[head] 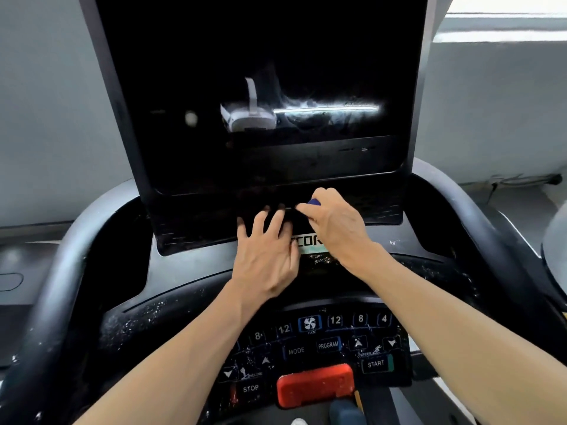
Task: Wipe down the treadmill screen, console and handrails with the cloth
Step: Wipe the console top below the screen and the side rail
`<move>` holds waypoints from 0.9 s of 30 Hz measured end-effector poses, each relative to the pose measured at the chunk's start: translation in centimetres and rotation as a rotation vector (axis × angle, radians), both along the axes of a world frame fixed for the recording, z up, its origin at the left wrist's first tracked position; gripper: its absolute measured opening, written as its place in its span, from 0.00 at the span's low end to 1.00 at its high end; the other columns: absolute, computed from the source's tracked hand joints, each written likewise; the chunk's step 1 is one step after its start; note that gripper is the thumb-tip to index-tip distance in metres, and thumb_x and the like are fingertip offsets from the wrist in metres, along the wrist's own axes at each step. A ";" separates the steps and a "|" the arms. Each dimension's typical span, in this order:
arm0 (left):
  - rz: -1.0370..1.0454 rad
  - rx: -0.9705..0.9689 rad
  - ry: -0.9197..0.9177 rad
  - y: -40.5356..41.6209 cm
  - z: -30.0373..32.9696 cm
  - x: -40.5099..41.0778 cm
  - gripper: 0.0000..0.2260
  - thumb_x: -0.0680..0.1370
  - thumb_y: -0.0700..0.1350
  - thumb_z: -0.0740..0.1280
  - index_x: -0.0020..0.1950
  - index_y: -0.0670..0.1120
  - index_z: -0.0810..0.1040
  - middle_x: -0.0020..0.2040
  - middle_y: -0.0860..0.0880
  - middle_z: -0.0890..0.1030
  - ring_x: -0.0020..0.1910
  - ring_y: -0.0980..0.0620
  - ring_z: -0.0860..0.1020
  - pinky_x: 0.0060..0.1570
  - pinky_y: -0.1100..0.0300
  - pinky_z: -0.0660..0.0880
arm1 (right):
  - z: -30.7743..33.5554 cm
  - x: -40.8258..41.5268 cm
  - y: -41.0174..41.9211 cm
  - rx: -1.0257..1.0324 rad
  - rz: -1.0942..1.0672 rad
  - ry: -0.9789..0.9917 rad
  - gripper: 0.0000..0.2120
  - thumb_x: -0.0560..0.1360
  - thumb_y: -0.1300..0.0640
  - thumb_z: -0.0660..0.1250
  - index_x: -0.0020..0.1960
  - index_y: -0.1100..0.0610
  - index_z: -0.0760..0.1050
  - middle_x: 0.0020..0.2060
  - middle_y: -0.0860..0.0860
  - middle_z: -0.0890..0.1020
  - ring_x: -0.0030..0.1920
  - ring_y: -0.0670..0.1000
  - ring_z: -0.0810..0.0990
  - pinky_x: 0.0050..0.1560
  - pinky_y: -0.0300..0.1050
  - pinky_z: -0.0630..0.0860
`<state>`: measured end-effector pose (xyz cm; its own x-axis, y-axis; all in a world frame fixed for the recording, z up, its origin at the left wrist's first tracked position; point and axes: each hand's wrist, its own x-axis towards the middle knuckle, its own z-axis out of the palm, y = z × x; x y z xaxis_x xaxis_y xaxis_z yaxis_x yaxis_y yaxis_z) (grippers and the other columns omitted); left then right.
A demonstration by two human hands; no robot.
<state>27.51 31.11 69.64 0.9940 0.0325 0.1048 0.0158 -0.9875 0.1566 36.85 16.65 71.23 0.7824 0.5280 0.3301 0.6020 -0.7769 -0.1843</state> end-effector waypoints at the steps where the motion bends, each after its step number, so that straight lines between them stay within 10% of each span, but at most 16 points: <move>1: -0.002 0.008 0.006 0.0 0.0 0.0 0.22 0.82 0.55 0.52 0.70 0.47 0.73 0.77 0.51 0.64 0.75 0.44 0.61 0.71 0.32 0.61 | -0.4 0.0 -0.7 0.021 -0.063 0.001 0.12 0.73 0.65 0.73 0.54 0.54 0.82 0.42 0.51 0.74 0.43 0.52 0.73 0.30 0.44 0.74; 27: 0.006 -0.015 -0.012 0.0 -0.2 -0.1 0.23 0.81 0.54 0.52 0.71 0.48 0.73 0.78 0.51 0.64 0.76 0.46 0.59 0.73 0.32 0.58 | -1.0 0.5 -0.7 0.066 -0.023 -0.086 0.09 0.74 0.59 0.73 0.53 0.52 0.85 0.40 0.50 0.77 0.41 0.52 0.75 0.34 0.43 0.76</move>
